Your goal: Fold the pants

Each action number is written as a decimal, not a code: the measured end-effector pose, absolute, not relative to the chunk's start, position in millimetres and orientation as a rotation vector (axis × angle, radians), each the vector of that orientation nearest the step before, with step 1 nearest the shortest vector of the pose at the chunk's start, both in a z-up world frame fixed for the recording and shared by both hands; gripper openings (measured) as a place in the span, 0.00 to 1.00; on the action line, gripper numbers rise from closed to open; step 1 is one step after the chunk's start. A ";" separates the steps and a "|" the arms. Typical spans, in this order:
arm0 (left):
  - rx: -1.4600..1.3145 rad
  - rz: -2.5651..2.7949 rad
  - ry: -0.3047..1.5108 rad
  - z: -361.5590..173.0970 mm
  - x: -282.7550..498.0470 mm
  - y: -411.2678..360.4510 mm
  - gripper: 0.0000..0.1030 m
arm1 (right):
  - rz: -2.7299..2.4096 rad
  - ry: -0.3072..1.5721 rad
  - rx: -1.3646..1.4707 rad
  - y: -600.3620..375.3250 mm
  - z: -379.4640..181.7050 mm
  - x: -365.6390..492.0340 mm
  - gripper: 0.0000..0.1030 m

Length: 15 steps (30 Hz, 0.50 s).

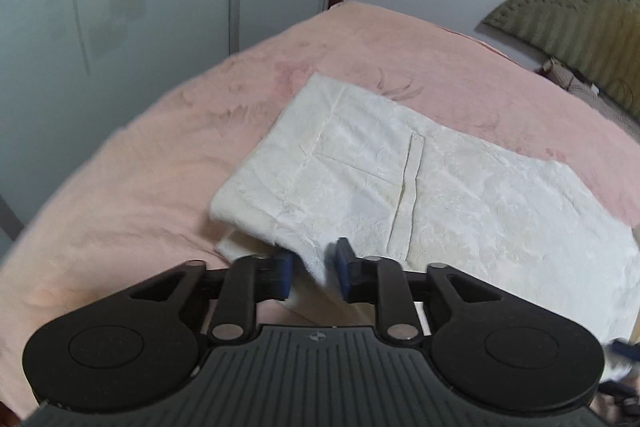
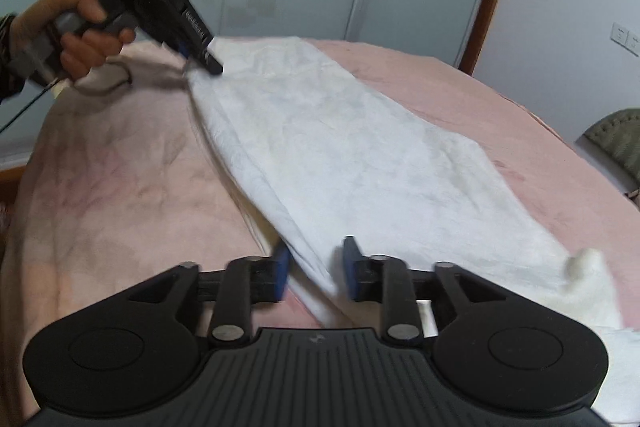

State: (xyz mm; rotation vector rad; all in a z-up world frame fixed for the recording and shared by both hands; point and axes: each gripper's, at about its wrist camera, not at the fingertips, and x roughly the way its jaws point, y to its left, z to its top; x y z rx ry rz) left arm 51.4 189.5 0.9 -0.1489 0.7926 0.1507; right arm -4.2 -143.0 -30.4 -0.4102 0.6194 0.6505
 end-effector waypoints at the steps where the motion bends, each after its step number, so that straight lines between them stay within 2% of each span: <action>1: -0.142 0.157 0.794 3.8 47.7 190.9 0.39 | 0.694 0.638 -0.405 -151.7 -23.4 -9.1 0.31; 3: -0.113 0.244 0.766 11.1 37.9 192.5 0.47 | 0.733 0.634 -0.325 -174.4 -8.4 -15.6 0.32; 6: -0.066 0.398 0.668 25.2 26.2 190.2 0.47 | 0.669 0.588 -0.141 -202.3 7.9 -8.5 0.32; 9: -0.042 0.387 0.602 39.0 23.4 171.0 0.47 | 0.558 0.616 0.015 -212.0 -4.5 13.2 0.34; 12: -0.011 0.249 0.602 45.5 32.8 137.3 0.48 | 0.512 0.763 0.014 -205.7 -33.1 34.4 0.37; 15: 0.019 0.041 0.633 44.6 44.0 94.5 0.49 | 0.540 0.750 0.001 -213.4 -32.3 19.8 0.37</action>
